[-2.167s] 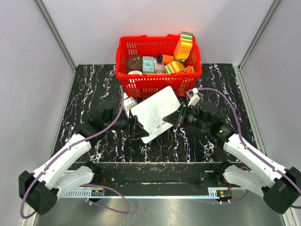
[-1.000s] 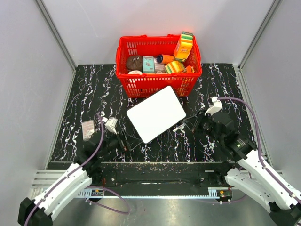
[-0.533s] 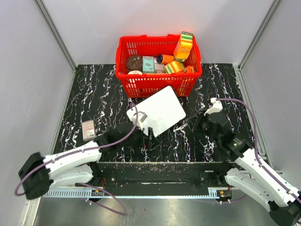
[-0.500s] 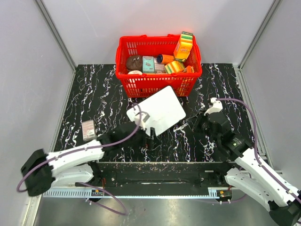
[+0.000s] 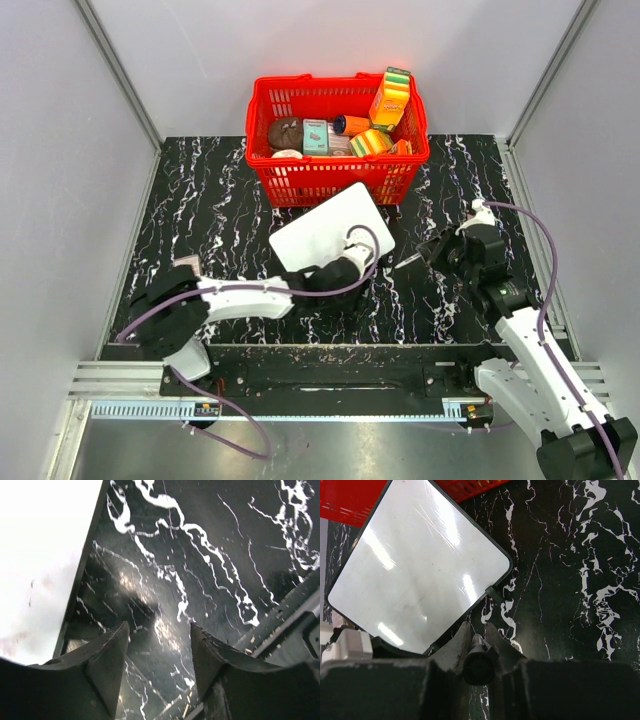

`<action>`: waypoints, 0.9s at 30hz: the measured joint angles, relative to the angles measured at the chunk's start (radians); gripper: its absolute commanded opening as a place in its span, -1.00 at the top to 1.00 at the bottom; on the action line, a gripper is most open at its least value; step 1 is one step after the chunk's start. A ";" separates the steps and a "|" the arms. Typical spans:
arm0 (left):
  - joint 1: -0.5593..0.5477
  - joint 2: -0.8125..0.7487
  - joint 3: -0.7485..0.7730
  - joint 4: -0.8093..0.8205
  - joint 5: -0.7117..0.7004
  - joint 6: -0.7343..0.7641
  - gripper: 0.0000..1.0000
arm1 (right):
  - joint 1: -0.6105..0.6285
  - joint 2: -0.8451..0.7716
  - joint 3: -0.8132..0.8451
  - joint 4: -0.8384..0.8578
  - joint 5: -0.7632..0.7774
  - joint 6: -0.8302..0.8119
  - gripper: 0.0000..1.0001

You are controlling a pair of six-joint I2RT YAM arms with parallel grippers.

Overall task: Write a sentence on the whiteboard
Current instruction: Move the whiteboard to the center of the board.

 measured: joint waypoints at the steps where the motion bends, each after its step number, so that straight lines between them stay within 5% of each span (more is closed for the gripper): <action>1: -0.002 0.027 0.029 -0.008 -0.011 0.005 -0.01 | -0.009 0.000 -0.001 0.000 -0.014 -0.004 1.00; 5: -0.004 0.112 0.119 -0.041 -0.058 0.036 0.32 | -0.032 -0.011 -0.008 -0.001 -0.041 -0.011 1.00; 9: -0.004 0.172 0.166 -0.067 -0.084 0.057 1.00 | -0.050 -0.019 -0.010 -0.002 -0.054 -0.017 1.00; 27: -0.006 0.177 0.134 -0.236 -0.227 -0.039 1.00 | -0.060 -0.051 -0.032 -0.012 -0.062 -0.031 1.00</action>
